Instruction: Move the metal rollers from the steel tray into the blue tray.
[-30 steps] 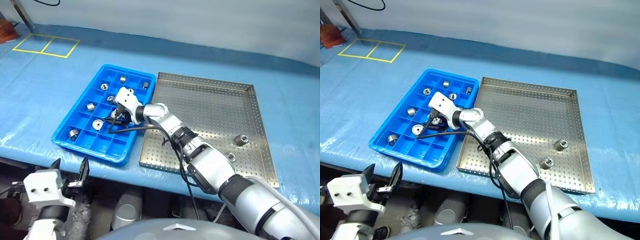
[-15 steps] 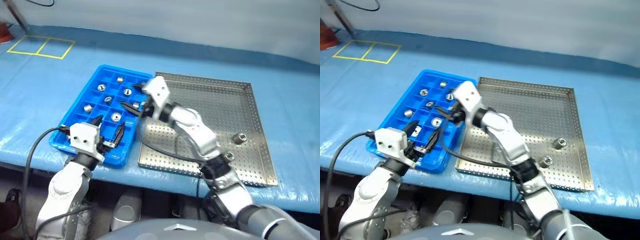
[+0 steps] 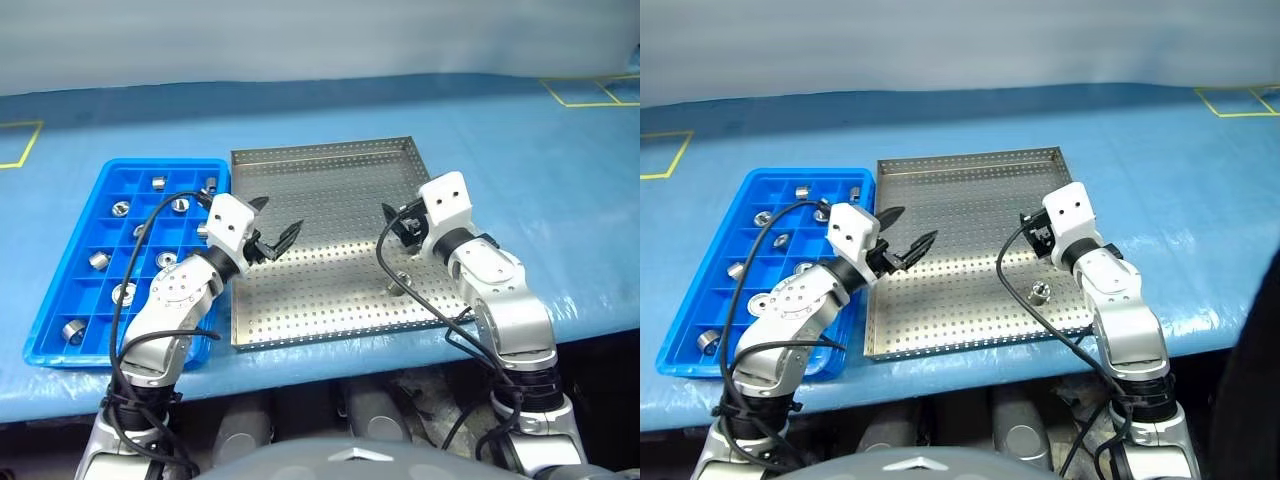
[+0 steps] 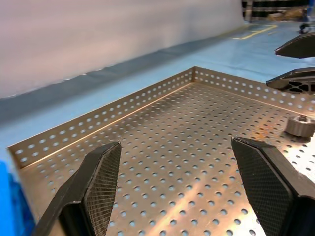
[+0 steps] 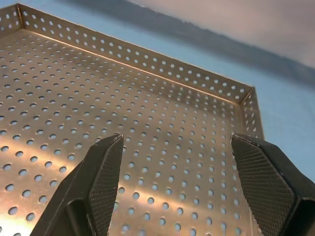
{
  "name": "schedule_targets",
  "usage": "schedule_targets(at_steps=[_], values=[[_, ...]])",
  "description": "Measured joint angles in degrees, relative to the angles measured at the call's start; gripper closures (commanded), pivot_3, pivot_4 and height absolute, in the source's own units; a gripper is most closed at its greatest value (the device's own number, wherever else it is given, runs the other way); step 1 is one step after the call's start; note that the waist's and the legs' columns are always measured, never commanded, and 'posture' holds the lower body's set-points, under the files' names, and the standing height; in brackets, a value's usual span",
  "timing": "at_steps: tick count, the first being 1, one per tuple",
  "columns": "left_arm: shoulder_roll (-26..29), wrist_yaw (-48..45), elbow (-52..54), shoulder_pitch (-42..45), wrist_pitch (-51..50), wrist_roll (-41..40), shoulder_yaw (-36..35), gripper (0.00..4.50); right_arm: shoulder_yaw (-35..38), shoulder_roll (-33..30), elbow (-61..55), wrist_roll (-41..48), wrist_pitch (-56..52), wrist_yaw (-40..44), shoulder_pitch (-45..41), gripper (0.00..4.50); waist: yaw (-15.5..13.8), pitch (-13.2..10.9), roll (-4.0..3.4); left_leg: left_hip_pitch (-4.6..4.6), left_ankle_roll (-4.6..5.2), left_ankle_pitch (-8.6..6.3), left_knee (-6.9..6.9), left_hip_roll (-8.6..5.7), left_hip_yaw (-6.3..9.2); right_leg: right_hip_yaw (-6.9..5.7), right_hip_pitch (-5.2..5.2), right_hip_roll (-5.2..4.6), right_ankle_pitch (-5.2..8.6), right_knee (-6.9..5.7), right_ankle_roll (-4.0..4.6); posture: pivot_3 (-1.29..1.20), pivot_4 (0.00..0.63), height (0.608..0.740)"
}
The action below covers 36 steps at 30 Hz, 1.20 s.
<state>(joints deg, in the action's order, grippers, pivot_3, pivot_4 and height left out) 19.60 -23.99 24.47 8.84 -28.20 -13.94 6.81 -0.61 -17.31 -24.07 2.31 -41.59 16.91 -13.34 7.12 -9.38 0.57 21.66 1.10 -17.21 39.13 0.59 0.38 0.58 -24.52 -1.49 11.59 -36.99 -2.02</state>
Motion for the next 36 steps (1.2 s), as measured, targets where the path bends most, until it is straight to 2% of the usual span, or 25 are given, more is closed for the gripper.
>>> schedule_targets(at_steps=[10, 23, 36], values=[[-0.23, -0.25, 0.63, -3.44, -0.01, 0.35, 1.65, 0.58, 0.18, 2.39, 11.45, 0.23, 1.53, -3.77, 1.04, 0.85, -0.09, 0.0, 0.0, -0.01, 0.25, -0.09, 0.15, -0.03, -0.3, 0.39, -0.04, -0.13, -0.2, 0.07, -0.34, -0.17, 0.15, 0.74], [-0.21, -0.39, 0.72, -3.51, 0.0, 0.41, 1.91, 0.58, 4.0, 0.9, 12.0, 0.33, 0.89, -6.53, 1.81, 0.85, -0.23, 0.01, 0.0, -0.01, 0.27, -0.11, 0.15, -0.04, -0.36, 0.45, -0.05, -0.13, -0.21, 0.07, -0.36, -0.21, 0.15, 0.74], [0.18, -1.09, 0.72, -3.27, 0.03, 0.51, 2.11, 0.58, 4.98, 2.36, 13.66, 2.57, -0.32, -6.89, 3.29, 0.85, -0.01, 0.01, -0.02, -0.02, 0.34, -0.14, 0.23, -0.04, -0.48, 0.57, -0.05, -0.12, -0.26, 0.07, -0.44, -0.2, 0.15, 0.74]])
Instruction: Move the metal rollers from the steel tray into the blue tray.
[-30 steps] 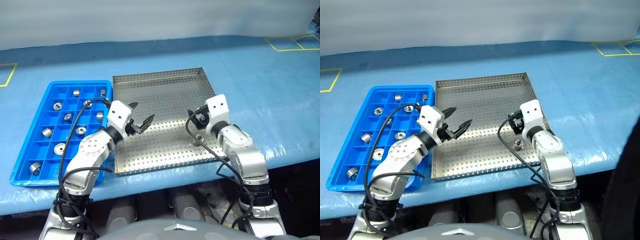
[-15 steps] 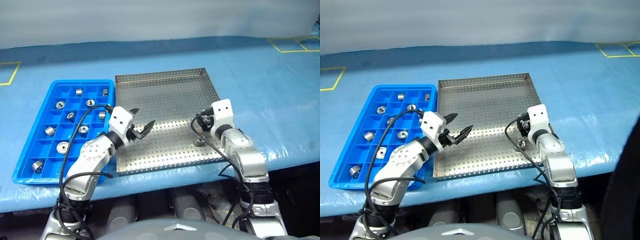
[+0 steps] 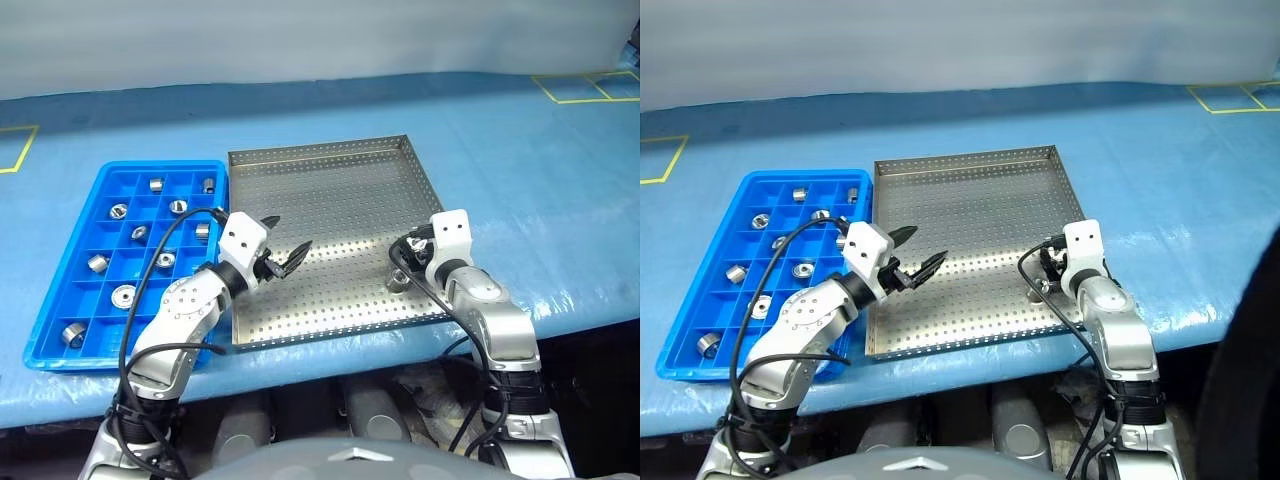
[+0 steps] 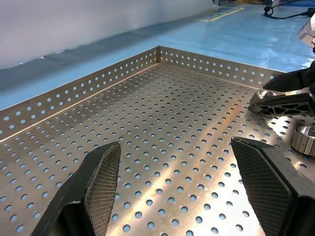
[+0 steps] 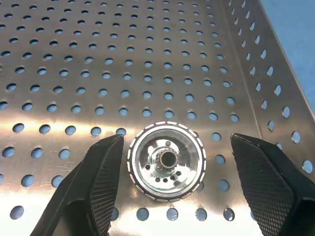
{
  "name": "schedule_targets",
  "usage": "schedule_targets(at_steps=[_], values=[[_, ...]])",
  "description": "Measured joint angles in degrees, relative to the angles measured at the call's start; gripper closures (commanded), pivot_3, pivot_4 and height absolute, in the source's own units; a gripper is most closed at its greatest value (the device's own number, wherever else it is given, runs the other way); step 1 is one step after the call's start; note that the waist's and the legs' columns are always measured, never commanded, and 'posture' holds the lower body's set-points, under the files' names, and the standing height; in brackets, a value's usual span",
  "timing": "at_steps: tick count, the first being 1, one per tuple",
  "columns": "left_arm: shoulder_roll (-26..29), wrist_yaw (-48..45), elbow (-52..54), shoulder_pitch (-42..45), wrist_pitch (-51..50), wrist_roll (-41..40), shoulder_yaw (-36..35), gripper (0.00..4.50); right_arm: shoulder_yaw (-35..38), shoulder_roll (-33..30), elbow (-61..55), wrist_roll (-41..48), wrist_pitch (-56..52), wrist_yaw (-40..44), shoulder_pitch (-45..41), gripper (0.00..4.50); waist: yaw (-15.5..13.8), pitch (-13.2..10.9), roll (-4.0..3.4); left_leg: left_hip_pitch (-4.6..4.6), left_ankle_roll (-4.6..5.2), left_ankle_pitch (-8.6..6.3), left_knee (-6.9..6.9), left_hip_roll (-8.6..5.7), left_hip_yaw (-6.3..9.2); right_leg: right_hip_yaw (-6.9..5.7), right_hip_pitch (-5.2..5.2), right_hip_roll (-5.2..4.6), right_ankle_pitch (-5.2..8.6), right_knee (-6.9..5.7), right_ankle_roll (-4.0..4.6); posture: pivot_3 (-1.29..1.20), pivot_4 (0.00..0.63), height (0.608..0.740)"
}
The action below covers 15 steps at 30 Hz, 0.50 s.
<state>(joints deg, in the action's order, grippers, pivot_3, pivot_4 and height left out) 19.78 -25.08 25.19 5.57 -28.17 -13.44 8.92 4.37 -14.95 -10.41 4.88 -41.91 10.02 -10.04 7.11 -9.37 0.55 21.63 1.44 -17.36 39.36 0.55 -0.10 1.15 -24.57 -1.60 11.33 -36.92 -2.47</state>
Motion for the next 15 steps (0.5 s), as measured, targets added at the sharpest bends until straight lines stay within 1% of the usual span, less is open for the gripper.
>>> schedule_targets(at_steps=[3, 5, 7, 15], values=[[0.06, 0.04, 0.0, 0.0, 0.02, 0.0, -0.07, 0.58, 0.77, 0.25, 1.4, 0.51, 0.07, -0.02, -0.39, 1.45, -0.03, 0.01, -0.01, 0.0, 0.04, -0.02, 0.03, 0.0, -0.05, 0.05, 0.0, 0.0, -0.02, 0.0, -0.03, -0.19, 0.15, 0.74], [0.06, 0.07, 0.0, -0.01, 0.05, 0.01, -0.12, 0.58, 0.79, 0.25, 1.73, 0.79, 0.1, 0.0, -0.5, 2.1, -0.05, 0.01, -0.01, 0.0, 0.05, -0.03, 0.04, 0.0, -0.06, 0.07, 0.0, 0.0, -0.03, 0.0, -0.04, -0.19, 0.15, 0.74], [0.11, 0.1, 0.0, -0.03, 0.07, 0.01, -0.38, 0.58, 0.75, 0.24, 1.81, 0.82, 0.16, -0.01, -0.59, 2.66, -0.07, 0.01, -0.01, 0.0, 0.06, -0.03, 0.06, 0.0, -0.08, 0.09, 0.0, 0.0, -0.04, 0.0, -0.06, -0.19, 0.15, 0.74], [0.48, 0.13, 0.0, -0.2, 0.12, -0.01, -0.62, 0.58, 0.8, 0.45, 1.9, 0.98, 0.44, -0.44, -0.72, 2.77, -0.1, 0.01, -0.01, 0.0, 0.1, -0.06, 0.11, 0.0, -0.15, 0.16, -0.01, 0.0, -0.07, 0.0, -0.11, -0.19, 0.15, 0.74]])
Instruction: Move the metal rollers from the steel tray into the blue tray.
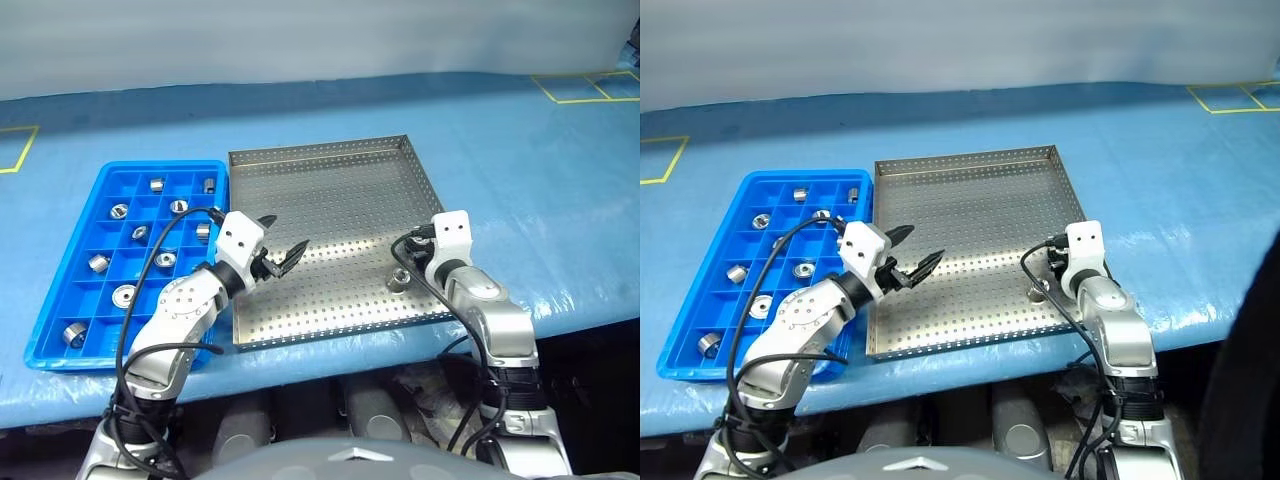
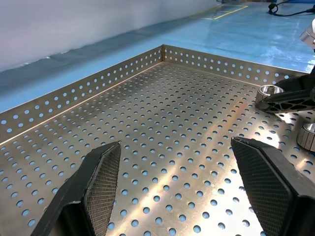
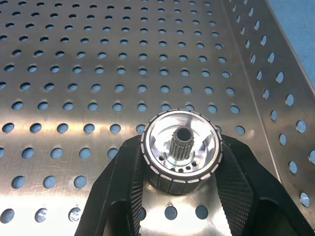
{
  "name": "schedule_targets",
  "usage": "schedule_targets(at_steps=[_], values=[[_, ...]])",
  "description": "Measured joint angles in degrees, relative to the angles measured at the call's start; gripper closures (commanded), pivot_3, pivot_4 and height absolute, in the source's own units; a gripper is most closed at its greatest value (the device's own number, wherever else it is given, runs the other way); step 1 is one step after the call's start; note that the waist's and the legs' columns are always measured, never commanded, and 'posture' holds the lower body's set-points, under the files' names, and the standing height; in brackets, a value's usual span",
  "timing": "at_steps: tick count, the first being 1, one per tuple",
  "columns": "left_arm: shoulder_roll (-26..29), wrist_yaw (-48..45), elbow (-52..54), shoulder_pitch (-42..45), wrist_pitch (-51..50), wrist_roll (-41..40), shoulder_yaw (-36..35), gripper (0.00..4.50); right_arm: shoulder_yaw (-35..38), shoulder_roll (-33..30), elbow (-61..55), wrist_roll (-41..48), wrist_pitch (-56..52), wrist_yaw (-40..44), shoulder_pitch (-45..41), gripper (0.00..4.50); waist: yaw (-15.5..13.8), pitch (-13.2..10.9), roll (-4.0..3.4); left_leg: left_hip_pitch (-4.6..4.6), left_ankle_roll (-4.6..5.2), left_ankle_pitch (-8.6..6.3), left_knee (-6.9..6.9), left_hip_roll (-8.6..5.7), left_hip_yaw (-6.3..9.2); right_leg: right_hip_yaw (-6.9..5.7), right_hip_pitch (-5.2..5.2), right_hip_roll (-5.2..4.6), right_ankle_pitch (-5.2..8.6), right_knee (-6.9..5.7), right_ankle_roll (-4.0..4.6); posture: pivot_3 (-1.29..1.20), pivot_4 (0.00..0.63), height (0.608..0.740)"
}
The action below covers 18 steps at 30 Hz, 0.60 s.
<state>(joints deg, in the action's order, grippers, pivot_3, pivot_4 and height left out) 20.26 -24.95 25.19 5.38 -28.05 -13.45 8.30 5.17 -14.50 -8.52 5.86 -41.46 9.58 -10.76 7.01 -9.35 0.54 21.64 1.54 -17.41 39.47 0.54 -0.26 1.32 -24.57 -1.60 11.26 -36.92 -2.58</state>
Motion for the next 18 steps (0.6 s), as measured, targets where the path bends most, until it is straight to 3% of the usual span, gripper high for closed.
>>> schedule_targets(at_steps=[6, 11, 18], values=[[0.07, 0.19, 0.11, -0.51, 0.17, -0.54, -2.68, 0.58, -1.39, -0.1, -4.29, 0.74, 1.47, 2.32, -1.77, 2.77, 0.25, -0.01, -0.01, 0.01, 0.01, -0.01, 0.01, 0.02, -0.05, 0.06, -0.06, 0.03, -0.01, -0.02, -0.01, -0.17, 0.15, 0.74], [1.55, 4.48, 2.45, -2.78, -0.22, -1.23, -15.36, 0.58, -9.98, 1.58, -14.28, 4.07, 1.52, 8.46, -8.1, 2.77, 0.62, 0.0, -0.01, -0.03, -0.02, 0.01, 0.01, 0.17, 0.04, -0.02, -0.08, 0.17, -0.01, -0.06, 0.05, -0.14, 0.15, 0.74], [7.84, 5.99, 6.13, -10.0, -3.03, -2.57, -31.41, 0.58, -24.56, 7.37, -16.23, 7.35, -0.55, 13.92, -11.19, 2.77, -0.89, 0.05, 0.12, 0.05, 0.06, -0.04, 0.02, 0.0, 0.04, -0.13, -0.08, -0.19, -0.05, 0.04, 0.0, -0.09, 0.15, 0.74]])
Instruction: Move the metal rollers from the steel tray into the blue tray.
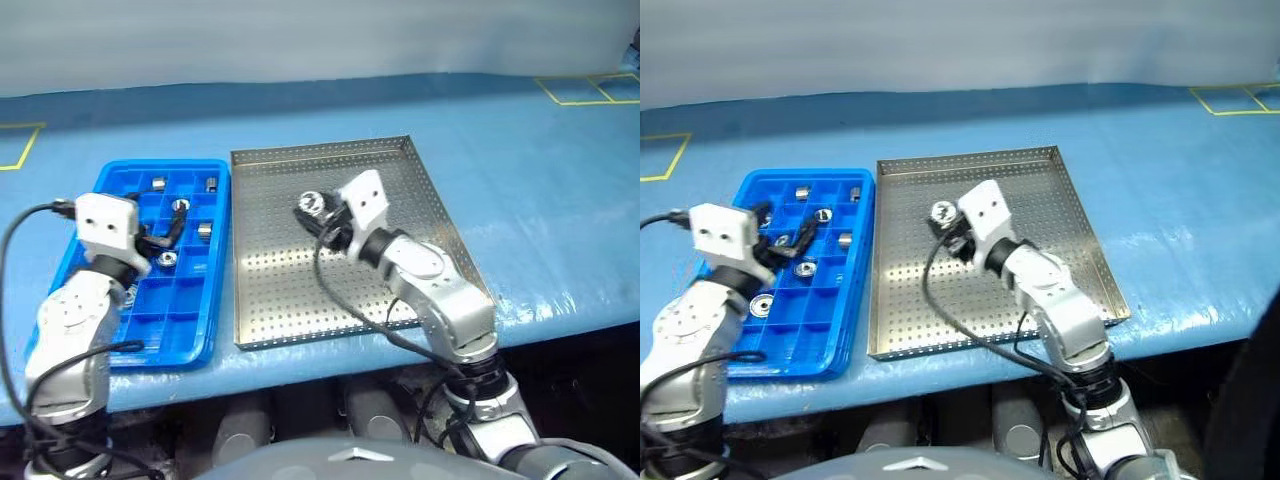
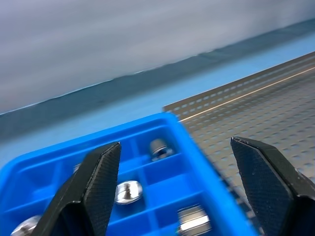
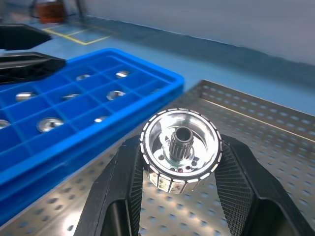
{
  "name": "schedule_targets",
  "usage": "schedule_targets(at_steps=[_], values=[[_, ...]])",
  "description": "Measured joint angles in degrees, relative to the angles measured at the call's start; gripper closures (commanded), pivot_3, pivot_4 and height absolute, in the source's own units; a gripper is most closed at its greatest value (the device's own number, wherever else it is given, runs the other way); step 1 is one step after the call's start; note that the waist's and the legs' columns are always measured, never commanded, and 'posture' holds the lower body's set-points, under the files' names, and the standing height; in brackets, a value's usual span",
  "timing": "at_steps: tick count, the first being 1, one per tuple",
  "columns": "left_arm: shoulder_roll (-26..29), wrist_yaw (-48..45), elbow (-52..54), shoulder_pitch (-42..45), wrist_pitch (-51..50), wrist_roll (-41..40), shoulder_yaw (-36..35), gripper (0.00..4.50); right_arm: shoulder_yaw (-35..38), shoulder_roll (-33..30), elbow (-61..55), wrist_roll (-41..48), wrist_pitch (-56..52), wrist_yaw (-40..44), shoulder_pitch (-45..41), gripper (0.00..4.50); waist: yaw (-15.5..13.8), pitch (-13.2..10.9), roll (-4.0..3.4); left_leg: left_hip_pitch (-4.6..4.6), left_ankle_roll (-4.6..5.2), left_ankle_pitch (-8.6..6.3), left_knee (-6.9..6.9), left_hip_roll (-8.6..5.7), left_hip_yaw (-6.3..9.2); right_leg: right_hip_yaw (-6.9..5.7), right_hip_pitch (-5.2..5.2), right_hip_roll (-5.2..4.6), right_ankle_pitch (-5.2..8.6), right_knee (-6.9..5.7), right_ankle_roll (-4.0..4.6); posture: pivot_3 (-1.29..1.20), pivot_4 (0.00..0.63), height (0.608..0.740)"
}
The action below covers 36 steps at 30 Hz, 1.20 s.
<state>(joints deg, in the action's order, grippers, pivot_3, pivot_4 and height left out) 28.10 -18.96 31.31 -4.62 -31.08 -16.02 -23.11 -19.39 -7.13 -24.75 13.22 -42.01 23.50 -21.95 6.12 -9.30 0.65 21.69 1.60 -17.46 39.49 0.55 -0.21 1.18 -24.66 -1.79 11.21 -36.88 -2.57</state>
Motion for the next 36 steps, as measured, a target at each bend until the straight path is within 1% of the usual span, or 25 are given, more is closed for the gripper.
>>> schedule_targets(at_steps=[2, 3, 6, 8, 10, 14, 20, 25, 31, 33, 35, 36], values=[[1.3, -1.32, 1.76, -2.35, -0.68, -1.0, -1.93, 0.58, -3.39, 0.89, 0.15, 0.3, -0.06, 0.95, -0.61, 2.77, -0.92, 0.03, 0.06, 0.0, -0.02, 0.0, -0.01, -0.04, 0.02, -0.17, 0.01, -0.17, 0.01, 0.01, 0.02, -0.08, 0.15, 0.74], [2.54, -3.19, 3.23, -5.23, -1.05, -2.46, -3.77, 0.58, -6.09, 1.02, 0.61, 0.17, -0.02, 1.82, -1.4, 2.77, -1.1, 0.06, 0.11, 0.0, -0.04, 0.01, -0.02, -0.05, 0.01, -0.25, -0.01, -0.27, 0.02, 0.01, 0.04, -0.07, 0.15, 0.74], [4.95, -8.38, 5.65, -10.73, -1.26, -5.78, -7.46, 0.58, -10.99, 1.65, 2.87, -0.46, 0.39, 3.41, -2.2, 2.77, -1.61, 0.1, 0.17, 0.0, -0.14, 0.05, -0.04, -0.05, 0.03, -0.4, -0.01, -0.58, 0.08, 0.01, 0.14, -0.06, 0.15, 0.74], [5.96, -12.18, 7.22, -14.37, -1.12, -8.77, -10.17, 0.58, -13.03, 2.62, 5.79, -1.13, 1.13, 4.21, -2.99, 2.77, -1.91, 0.11, 0.18, 0.0, -0.12, 0.04, -0.04, -0.05, 0.04, -0.46, -0.01, -0.62, 0.15, 0.01, 0.26, -0.06, 0.15, 0.74], [6.24, -15.37, 8.12, -17.4, -0.96, -11.69, -13.25, 0.58, -14.57, 3.46, 9.81, -2.27, 2.93, 4.91, -4.35, 2.77, -2.25, 0.12, 0.2, -0.02, -0.06, 0.01, -0.04, -0.05, 0.07, -0.51, 0.0, -0.61, 0.35, 0.0, 0.59, -0.05, 0.15, 0.74], [6.74, -17.6, 8.3, -21.06, -0.97, -13.68, -16.75, 0.58, -16.86, 4.88, 15.67, -4.63, 6.36, 5.87, -5.86, 2.77, -2.54, 0.16, 0.26, -0.07, -0.14, 0.06, -0.04, -0.04, 0.18, -0.6, 0.05, -0.33, 0.37, -0.07, 0.66, -0.03, 0.15, 0.74], [6.16, -16.96, 9.54, -22.36, -0.97, -14.43, -17.5, 0.58, -17.92, 8.65, 21.16, -6.3, 9.9, 7.43, -7.69, 2.77, -2.78, 0.19, 0.32, -0.08, -0.2, 0.1, -0.05, -0.02, 0.24, -0.59, 0.06, -0.24, 0.33, -0.07, 0.7, 0.0, 0.15, 0.74], [4.69, -15.48, 9.64, -22.71, -0.88, -14.29, -15.82, 0.58, -18.02, 9.31, 24.7, -7.52, 11.48, 8.55, -7.79, 2.77, -3.23, 0.23, 0.38, -0.08, -0.22, 0.11, -0.12, -0.02, 0.25, -0.6, 0.04, -0.25, 0.33, -0.06, 0.7, 0.0, 0.15, 0.74], [4.63, -14.09, 9.64, -22.07, -0.83, -13.9, -14.26, 0.58, -17.79, 10.23, 27.44, -8.59, 11.91, 9.06, -7.89, 2.77, -3.71, 0.3, 0.5, -0.1, -0.3, 0.15, -0.21, -0.02, 0.3, -0.63, 0.04, -0.24, 0.34, -0.06, 0.74, 0.0, 0.15, 0.74], [4.63, -13.55, 9.64, -21.79, -0.82, -13.82, -13.72, 0.58, -17.52, 10.74, 28.75, -8.75, 12.06, 9.02, -8.33, 2.04, -3.86, 0.3, 0.5, -0.1, -0.31, 0.16, -0.23, -0.02, 0.3, -0.64, 0.04, -0.24, 0.35, -0.06, 0.75, 0.0, 0.15, 0.74], [4.62, -13.27, 9.64, -21.49, -0.81, -13.79, -12.91, 0.58, -16.97, 11.07, 29.5, -9.37, 13.05, 8.73, -8.39, 1.49, -3.96, 0.3, 0.5, -0.1, -0.32, 0.17, -0.25, -0.02, 0.31, -0.64, 0.04, -0.23, 0.35, -0.05, 0.75, 0.0, 0.15, 0.74], [4.63, -13.11, 9.64, -21.35, -0.8, -13.74, -12.43, 0.58, -16.53, 11.25, 29.58, -9.57, 13.3, 8.61, -8.42, 1.49, -4.0, 0.31, 0.51, -0.1, -0.32, 0.17, -0.26, -0.03, 0.31, -0.64, 0.04, -0.23, 0.34, -0.05, 0.74, 0.0, 0.15, 0.74]])
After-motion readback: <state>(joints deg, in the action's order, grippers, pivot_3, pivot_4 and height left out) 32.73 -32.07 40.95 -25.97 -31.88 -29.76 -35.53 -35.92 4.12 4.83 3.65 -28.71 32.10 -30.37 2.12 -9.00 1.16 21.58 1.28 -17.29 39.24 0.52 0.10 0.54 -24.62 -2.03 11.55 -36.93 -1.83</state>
